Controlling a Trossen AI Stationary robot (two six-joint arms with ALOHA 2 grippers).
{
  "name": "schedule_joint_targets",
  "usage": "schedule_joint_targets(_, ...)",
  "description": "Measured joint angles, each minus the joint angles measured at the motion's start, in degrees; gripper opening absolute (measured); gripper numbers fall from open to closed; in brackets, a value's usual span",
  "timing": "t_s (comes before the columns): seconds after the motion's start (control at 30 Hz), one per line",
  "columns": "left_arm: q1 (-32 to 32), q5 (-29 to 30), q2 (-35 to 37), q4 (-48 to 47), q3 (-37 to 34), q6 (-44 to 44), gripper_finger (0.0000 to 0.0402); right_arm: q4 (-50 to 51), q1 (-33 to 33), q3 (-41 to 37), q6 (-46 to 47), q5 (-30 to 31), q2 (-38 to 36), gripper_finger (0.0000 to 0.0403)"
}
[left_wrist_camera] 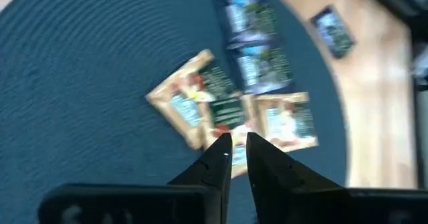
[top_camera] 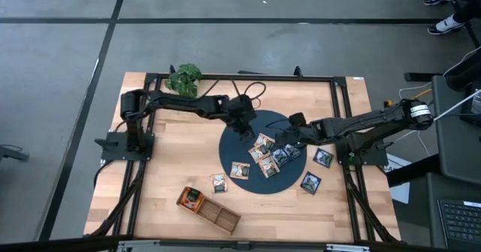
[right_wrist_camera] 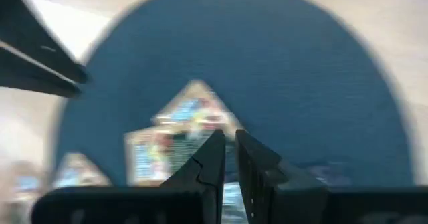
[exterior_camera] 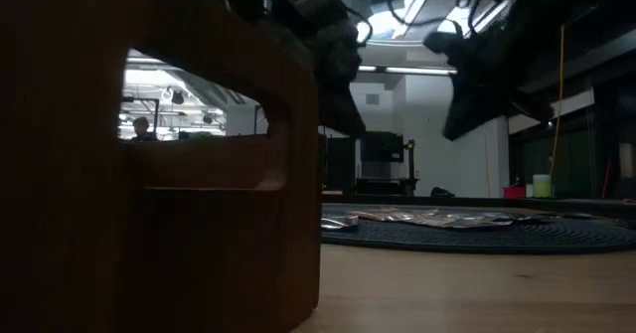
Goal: Pick & Place Tea
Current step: Put the brown tea bag into the right section of the wooden organizer
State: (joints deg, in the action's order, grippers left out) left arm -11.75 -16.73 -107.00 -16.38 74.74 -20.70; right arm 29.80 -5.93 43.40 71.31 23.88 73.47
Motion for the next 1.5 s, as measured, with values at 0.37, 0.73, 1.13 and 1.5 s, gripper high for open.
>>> schedule_joint_targets(0.37, 2.83, 1.61, -5.43, 0.11, 0.33, -6.22, 0.0003, -15.34, 5.53, -9.51, -7.25, -16.02, 0.63, 0.0041)
schedule_joint_targets(0.73, 6.19, 1.05, -8.07, 2.99, 0.29, -13.17, 0.0002, -21.32, 5.73, -9.99, -9.03, -20.60, 2.23, 0.0140)
schedule_joint_targets(1.13, 7.38, 1.13, -12.24, 1.61, 0.03, -13.94, 0.0002, -30.15, 5.73, -9.99, -8.11, -25.46, 9.03, 0.0179)
schedule_joint_targets(1.5, 7.72, 3.80, -13.64, 1.87, 0.01, -13.08, 0.0003, -30.60, 5.77, -9.99, -7.04, -26.97, 9.03, 0.0179)
